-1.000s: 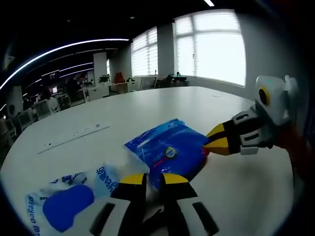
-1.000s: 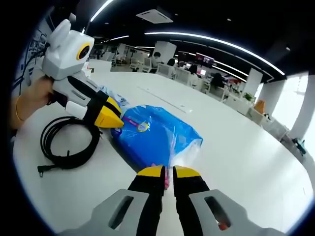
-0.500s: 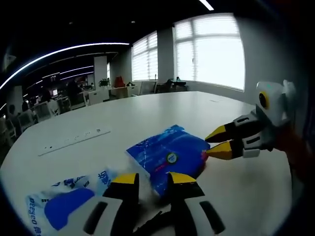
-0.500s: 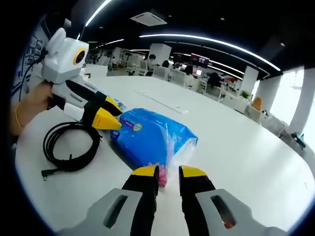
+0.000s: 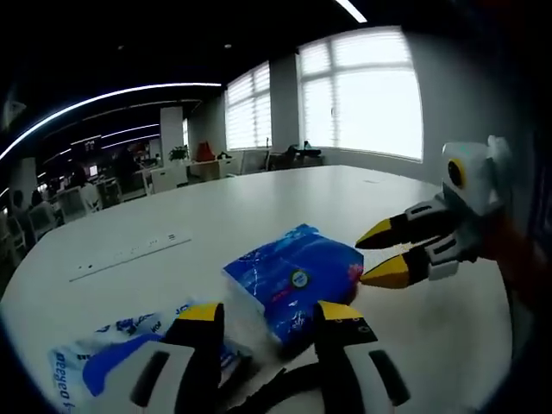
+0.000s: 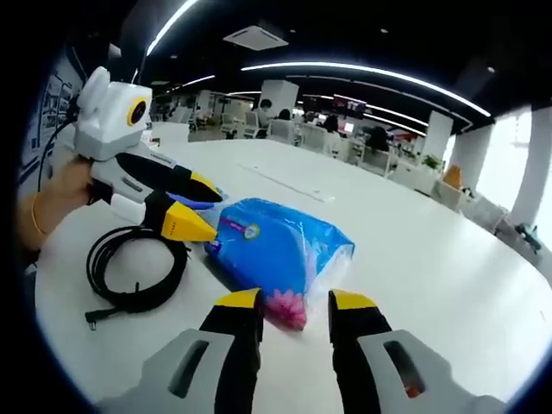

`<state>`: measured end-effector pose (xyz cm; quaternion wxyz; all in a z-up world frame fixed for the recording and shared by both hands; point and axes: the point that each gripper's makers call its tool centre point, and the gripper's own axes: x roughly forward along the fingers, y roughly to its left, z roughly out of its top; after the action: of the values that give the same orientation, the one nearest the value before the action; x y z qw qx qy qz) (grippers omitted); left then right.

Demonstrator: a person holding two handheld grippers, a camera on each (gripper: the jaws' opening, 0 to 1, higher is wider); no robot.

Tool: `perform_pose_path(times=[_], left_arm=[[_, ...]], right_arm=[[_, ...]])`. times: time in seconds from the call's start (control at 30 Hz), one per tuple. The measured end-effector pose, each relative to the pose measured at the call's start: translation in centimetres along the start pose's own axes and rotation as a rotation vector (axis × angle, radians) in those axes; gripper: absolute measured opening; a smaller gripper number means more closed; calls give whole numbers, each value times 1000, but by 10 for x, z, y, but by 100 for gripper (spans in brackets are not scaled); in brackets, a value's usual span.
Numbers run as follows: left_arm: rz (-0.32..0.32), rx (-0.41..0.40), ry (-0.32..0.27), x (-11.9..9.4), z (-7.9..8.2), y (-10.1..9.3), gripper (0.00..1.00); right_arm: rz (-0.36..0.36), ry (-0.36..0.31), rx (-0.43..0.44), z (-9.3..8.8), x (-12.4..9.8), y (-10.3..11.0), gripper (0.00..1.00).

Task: Arrange the tabletop items into an orderly group along one side of the table until the central work area is clear of visible clutter.

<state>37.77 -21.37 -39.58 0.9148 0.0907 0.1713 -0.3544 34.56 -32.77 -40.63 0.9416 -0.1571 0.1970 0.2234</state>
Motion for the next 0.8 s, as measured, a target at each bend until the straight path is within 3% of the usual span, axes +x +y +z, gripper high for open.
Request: perform_pose_path(times=[0.2, 0.47, 0.8], left_arm=[[1, -1, -3, 0, 2, 9, 46], [-15, -44, -13, 6, 12, 37, 56], [-37, -76, 11, 3, 14, 46, 68]], right_arm=[[7, 5, 5, 1, 0, 4, 34], [29, 2, 34, 6, 1, 12, 43], [59, -1, 43, 13, -1, 23, 56]])
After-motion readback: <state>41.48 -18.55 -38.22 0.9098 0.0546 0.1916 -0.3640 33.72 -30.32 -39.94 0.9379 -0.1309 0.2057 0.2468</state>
